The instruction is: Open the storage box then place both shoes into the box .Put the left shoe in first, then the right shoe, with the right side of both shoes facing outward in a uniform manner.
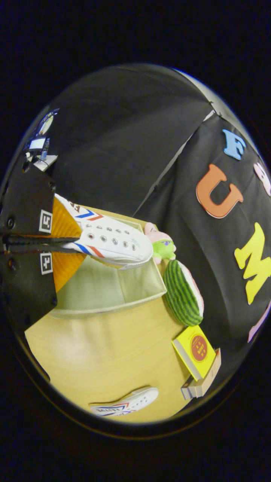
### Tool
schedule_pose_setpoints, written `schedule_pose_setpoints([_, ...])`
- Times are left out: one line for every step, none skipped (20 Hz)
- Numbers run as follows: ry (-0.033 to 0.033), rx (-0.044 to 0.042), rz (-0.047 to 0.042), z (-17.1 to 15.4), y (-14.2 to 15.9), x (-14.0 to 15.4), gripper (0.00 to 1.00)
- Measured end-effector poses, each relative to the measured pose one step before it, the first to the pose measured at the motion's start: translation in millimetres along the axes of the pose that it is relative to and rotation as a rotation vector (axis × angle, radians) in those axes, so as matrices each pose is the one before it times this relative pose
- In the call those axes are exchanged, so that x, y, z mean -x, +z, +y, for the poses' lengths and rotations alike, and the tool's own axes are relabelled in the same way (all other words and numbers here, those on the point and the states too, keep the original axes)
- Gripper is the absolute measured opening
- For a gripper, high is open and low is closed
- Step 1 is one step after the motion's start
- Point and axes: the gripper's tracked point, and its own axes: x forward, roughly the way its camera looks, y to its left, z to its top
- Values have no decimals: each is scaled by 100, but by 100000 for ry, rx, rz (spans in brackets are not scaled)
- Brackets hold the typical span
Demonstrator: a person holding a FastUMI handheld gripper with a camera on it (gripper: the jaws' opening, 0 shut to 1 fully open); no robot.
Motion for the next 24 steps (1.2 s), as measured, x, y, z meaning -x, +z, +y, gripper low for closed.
schedule_pose_setpoints([-1229, -154, -754, 93, -206, -758, 6])
schedule_pose_setpoints([-1820, 1597, -355, -16, -261, -657, 6])
schedule_pose_setpoints([-1676, 2306, 389, 32, -369, -667, 6])
schedule_pose_setpoints([-473, 2139, -553, 255, -317, -665, 6])
schedule_pose_setpoints([8, 1913, 16, 135, -279, -682, 6])
schedule_pose_setpoints([-373, 1349, -104, -24, -255, -567, 6])
schedule_pose_setpoints([-1057, 231, -811, -312, -130, -260, 6])
schedule_pose_setpoints([-763, -23, -984, -61, 8, -316, 6])
schedule_pose_setpoints([-857, 1302, 324, -121, -183, -274, 6])
schedule_pose_setpoints([-7, 1501, 647, -101, -146, -385, 6])
schedule_pose_setpoints([193, 520, 1171, -74, -318, -360, 7])
schedule_pose_setpoints([1028, 248, 1449, 6, -296, -153, 9])
schedule_pose_setpoints([3237, -821, -613, 421, 3, 172, 15])
schedule_pose_setpoints([3840, 408, -1758, 725, 531, 300, 20])
schedule_pose_setpoints([807, 4065, -1579, 484, 143, 357, 33])
schedule_pose_setpoints([-3321, 5996, -2468, -320, 574, 891, 43])
schedule_pose_setpoints([-4245, 7713, -3335, -445, 676, 896, 54])
schedule_pose_setpoints([-4483, 8032, -4855, -433, 800, 1284, 65])
schedule_pose_setpoints([-4168, 4461, -3620, -557, 563, 1069, 80])
schedule_pose_setpoints([-2127, 4017, -3361, -337, 315, 831, 85])
schedule_pose_setpoints([-2326, 2740, -2084, -580, 267, 862, 97])
schedule_pose_setpoints([-2650, 2180, -1570, -816, 218, 878, 99])
schedule_pose_setpoints([-1396, 2607, 149, -695, -137, 826, 99])
schedule_pose_setpoints([-2067, 1850, 458, -1018, -380, 730, 100])
